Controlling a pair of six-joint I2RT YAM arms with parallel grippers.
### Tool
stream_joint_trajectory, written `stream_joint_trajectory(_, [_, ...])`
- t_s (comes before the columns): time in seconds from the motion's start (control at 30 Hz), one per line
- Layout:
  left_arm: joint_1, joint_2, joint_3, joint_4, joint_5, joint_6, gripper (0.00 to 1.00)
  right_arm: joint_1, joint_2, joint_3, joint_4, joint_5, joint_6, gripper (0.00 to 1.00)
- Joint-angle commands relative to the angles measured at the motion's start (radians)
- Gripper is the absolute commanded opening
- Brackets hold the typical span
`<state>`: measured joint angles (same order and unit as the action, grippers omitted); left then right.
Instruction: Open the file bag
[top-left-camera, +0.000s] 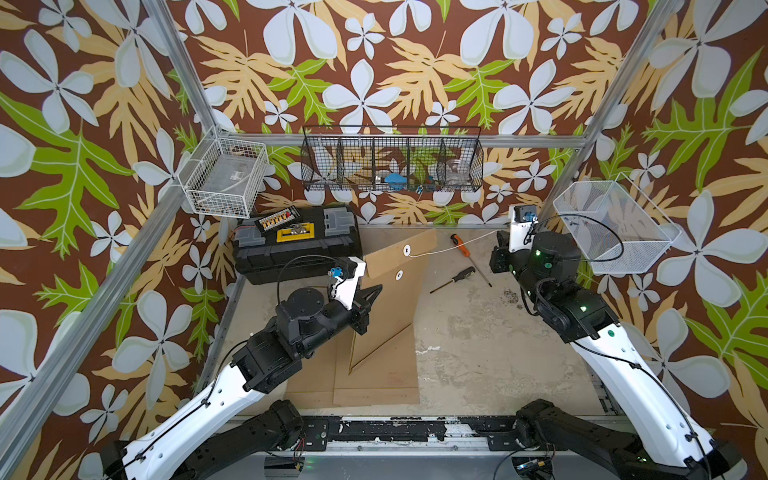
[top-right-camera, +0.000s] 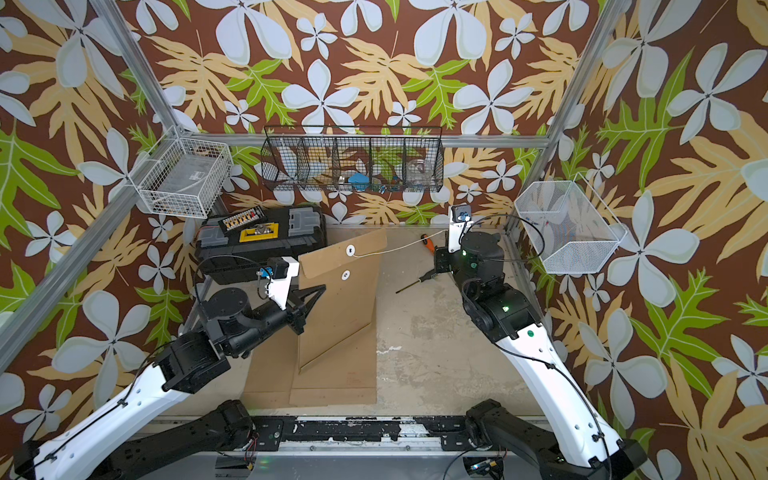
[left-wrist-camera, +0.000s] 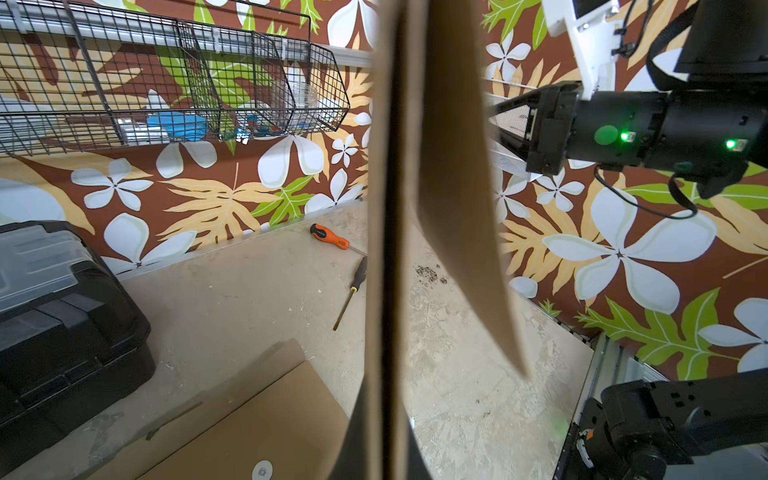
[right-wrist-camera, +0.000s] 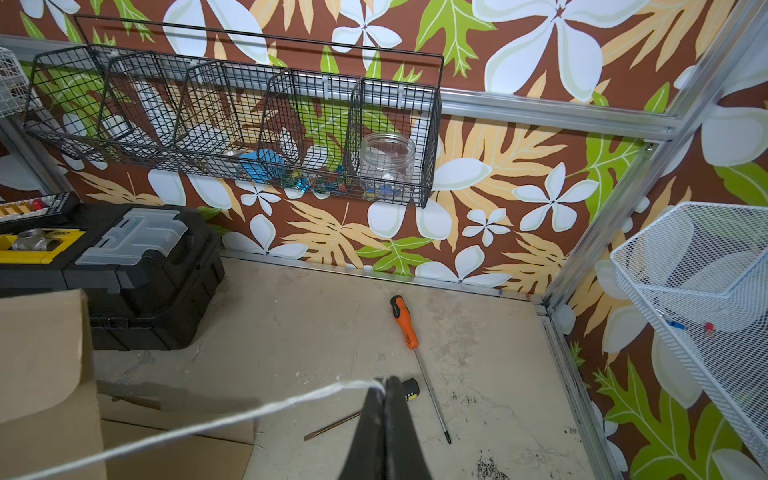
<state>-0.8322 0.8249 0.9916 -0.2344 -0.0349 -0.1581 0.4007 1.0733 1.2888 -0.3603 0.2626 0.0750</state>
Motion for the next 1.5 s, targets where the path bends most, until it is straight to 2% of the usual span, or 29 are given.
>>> stream_joint_trajectory(0.0, [0.000,0.001,0.007,0.006,0.049,0.017,0.00,-0.029,0.004,0.007,-0.020,-0.049,0.003,0.00])
stream_joint_trajectory(0.87, [0.001,0.004,0.028,-0.016,0.141,0.040,0.00,-0.173,0.068,-0.020,-0.061,-0.174,0.018,0.00])
stream_joint_trajectory(1.17, [-0.001,0.041,0.043,-0.060,0.323,0.115,0.00,-0.175,0.077,0.035,-0.041,-0.246,0.005,0.00])
stream_joint_trajectory(1.47, [-0.003,0.159,0.116,-0.171,0.396,0.204,0.00,-0.175,0.097,0.159,-0.006,-0.449,-0.015,0.00])
